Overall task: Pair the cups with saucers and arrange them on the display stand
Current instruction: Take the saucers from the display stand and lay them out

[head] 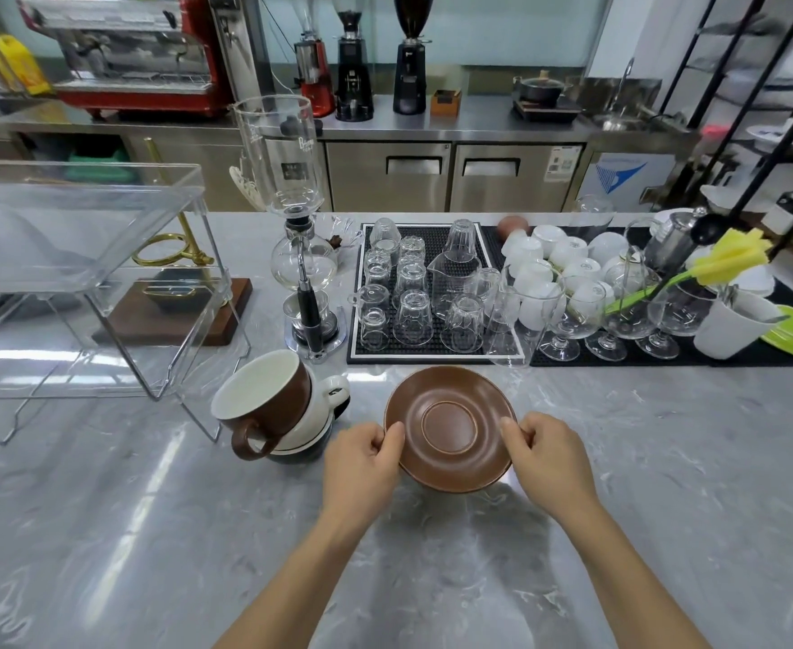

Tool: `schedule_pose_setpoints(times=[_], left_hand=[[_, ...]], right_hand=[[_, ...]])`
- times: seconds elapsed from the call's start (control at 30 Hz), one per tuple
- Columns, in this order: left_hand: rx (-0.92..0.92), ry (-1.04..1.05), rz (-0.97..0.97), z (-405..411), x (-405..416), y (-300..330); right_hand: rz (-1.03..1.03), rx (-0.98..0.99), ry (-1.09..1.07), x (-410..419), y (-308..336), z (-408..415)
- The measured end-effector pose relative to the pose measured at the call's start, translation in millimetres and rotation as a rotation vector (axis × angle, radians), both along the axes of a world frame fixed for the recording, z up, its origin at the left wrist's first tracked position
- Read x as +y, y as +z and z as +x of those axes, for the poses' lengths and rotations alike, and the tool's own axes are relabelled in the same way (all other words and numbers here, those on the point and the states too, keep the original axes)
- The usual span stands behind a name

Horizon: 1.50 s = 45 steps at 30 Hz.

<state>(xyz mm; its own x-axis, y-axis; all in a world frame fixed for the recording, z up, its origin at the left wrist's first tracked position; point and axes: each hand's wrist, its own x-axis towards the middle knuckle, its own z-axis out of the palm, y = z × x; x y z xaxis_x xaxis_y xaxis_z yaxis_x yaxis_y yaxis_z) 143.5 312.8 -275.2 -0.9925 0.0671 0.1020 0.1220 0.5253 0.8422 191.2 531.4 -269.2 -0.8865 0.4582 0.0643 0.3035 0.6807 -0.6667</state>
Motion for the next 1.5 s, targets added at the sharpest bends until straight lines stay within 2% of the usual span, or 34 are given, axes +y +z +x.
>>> schedule_pose_setpoints(times=[0.3,0.7,0.9,1.5], left_hand=[[-0.065,0.026,0.089,44.8,-40.1,-9.4],[-0.119,0.012,-0.100,86.8,-129.5,-23.5],[-0.180,0.004,-0.116,88.9,-169.4,-24.0],[-0.223,-0.051,-0.203,77.6,-215.3,-30.0]], right_hand=[[-0.014,-0.014,0.058,-34.7,-0.8,40.5],[-0.082,-0.138,0.096,-115.7,-15.1,83.4],[-0.053,-0.179,0.121,-156.1,-20.0,85.1],[0.049,-0.250,0.119,-203.2,-34.7,76.9]])
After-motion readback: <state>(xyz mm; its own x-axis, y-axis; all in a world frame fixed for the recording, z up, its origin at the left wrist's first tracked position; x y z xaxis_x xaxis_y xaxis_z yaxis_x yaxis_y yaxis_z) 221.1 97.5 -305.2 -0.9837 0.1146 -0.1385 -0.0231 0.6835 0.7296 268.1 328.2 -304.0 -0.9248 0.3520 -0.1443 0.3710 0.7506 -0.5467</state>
